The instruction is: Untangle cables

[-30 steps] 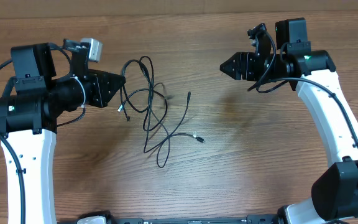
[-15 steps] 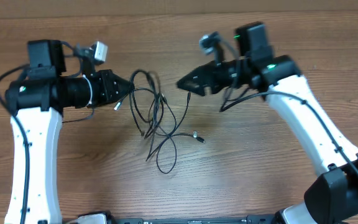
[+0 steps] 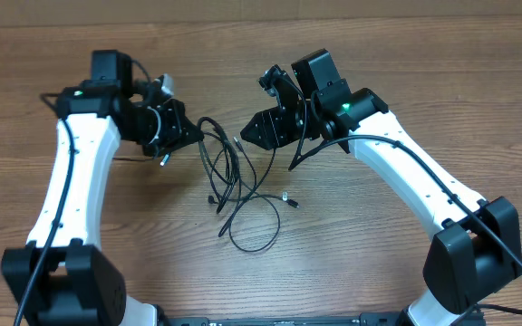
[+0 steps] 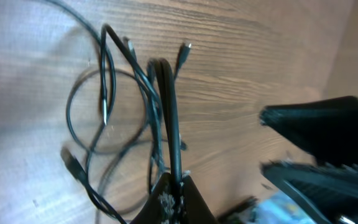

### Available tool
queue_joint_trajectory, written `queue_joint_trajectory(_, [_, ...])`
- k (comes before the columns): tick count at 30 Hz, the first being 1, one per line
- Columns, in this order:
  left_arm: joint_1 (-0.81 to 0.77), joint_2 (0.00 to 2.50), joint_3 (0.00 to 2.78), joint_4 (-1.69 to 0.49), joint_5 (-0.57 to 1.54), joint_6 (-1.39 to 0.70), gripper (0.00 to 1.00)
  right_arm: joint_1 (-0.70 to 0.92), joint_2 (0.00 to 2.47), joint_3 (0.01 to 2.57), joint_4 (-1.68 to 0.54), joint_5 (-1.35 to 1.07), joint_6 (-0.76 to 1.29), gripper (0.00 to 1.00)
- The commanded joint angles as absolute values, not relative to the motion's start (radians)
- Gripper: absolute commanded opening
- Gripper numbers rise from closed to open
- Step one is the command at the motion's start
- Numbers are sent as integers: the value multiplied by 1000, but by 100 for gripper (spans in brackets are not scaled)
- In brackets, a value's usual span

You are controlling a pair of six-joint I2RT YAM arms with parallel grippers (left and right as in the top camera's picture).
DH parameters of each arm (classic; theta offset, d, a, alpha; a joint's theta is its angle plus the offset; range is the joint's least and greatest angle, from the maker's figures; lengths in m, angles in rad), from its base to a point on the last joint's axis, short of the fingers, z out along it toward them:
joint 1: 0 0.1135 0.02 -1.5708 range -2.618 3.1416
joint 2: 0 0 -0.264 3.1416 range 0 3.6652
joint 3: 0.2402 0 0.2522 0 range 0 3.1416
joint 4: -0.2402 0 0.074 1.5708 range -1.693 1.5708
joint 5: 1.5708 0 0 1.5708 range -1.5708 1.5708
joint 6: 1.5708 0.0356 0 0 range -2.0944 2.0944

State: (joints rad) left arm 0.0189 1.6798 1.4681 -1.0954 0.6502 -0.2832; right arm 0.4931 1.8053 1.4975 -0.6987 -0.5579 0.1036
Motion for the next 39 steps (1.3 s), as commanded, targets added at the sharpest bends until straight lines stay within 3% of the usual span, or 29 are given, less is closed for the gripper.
queue_joint_trajectory(1, [-3, 1728, 1487, -1076, 522, -151, 4, 494, 1798, 1499, -693, -535, 105, 54])
queue_joint_trajectory(6, [-12, 1774, 1442, -1002, 408, -134, 4, 498, 1800, 1498, -696, -530, 104, 54])
queue_joint_trajectory(15, [-21, 1869, 1290, -767, 408, -170, 4, 511, 1896, 1498, -633, -471, 97, 49])
queue_joint_trajectory(28, [-22, 1891, 1264, -754, 381, -172, 5, 532, 2067, 1498, -516, -587, 83, 47])
queue_joint_trajectory(34, [-22, 1890, 1264, -756, 390, -187, 4, 516, 2064, 1501, -380, -886, 45, 48])
queue_joint_trajectory(39, [-22, 1891, 1264, -758, 393, -191, 4, 536, 2127, 1498, -458, -766, 51, 55])
